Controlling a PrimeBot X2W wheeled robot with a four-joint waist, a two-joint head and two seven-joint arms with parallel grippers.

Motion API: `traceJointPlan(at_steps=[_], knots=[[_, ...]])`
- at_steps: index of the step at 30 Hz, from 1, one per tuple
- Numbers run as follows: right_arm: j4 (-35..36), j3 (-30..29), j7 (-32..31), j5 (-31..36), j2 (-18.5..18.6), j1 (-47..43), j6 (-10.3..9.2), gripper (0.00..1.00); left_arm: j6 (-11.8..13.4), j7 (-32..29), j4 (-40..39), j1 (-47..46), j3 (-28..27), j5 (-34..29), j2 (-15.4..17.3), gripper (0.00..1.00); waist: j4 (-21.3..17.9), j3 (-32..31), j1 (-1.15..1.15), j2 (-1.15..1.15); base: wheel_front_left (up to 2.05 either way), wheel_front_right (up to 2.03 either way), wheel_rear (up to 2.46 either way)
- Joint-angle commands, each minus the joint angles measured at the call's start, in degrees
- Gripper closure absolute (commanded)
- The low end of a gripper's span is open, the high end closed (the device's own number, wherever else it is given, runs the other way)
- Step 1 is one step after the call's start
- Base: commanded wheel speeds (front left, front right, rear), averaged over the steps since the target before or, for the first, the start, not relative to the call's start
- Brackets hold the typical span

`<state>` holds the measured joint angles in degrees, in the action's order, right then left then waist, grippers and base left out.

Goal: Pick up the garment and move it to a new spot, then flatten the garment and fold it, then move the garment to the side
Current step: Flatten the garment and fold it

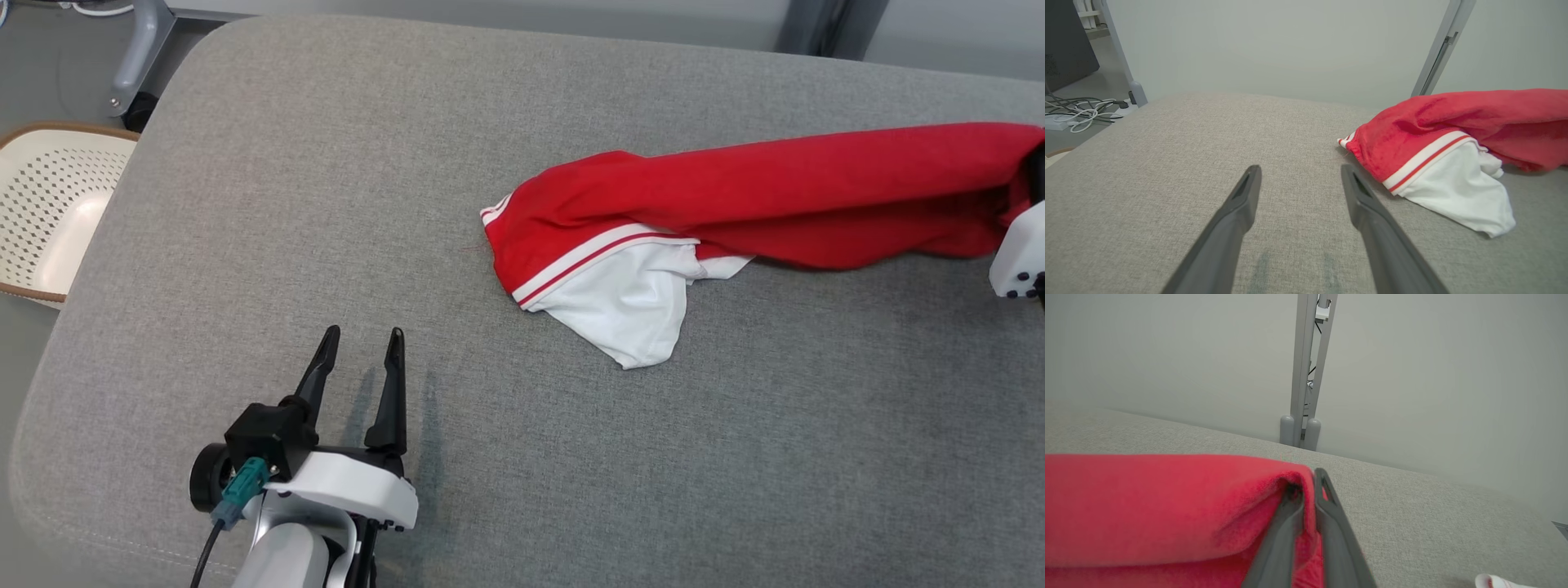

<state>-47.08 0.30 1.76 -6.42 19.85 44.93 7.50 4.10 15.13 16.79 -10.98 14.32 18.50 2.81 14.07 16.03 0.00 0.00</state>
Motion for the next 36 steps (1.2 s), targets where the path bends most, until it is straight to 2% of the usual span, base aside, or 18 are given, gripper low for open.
traceJointPlan(at_steps=[1, 11, 23, 31, 36], knots=[[-1.51, -0.06, 1.53, 1.22, 0.20, 1.61, -0.01, 0.00, -0.12, 0.01, -0.24, -1.02, 0.23, -0.39, 0.19, 0.00, 0.09, 0.40, 0.00, 0.00, 0.00, 0.00, 0.00], [-7.79, 2.09, 10.26, 1.95, -2.02, 4.88, 0.00, 0.00, 0.22, 0.01, -0.59, -0.33, 0.08, -0.79, 0.19, 0.00, -2.33, -0.74, 0.00, 0.00, 0.00, 0.00, 0.00], [-4.67, 9.70, 13.18, -3.63, -5.23, -3.64, 0.00, 0.00, -0.47, 0.01, -0.20, 0.72, -0.43, -1.68, 0.22, 0.00, -6.92, -3.02, 0.00, 0.00, 0.00, 0.00, 0.00], [-5.28, 13.61, 13.47, -6.88, -6.29, -7.65, 0.00, 0.00, -0.77, 0.01, -0.21, 0.53, 0.15, -1.78, 0.21, 0.00, -5.78, -3.54, 0.00, 0.00, 0.00, 0.00, 0.00], [-8.34, 13.14, 13.50, -6.82, -5.06, -7.04, 0.00, 0.00, -0.70, 0.01, -0.39, 0.50, 0.46, -1.60, 0.19, 0.00, -3.51, -3.22, 0.00, 0.00, 0.00, 0.00, 0.00]])
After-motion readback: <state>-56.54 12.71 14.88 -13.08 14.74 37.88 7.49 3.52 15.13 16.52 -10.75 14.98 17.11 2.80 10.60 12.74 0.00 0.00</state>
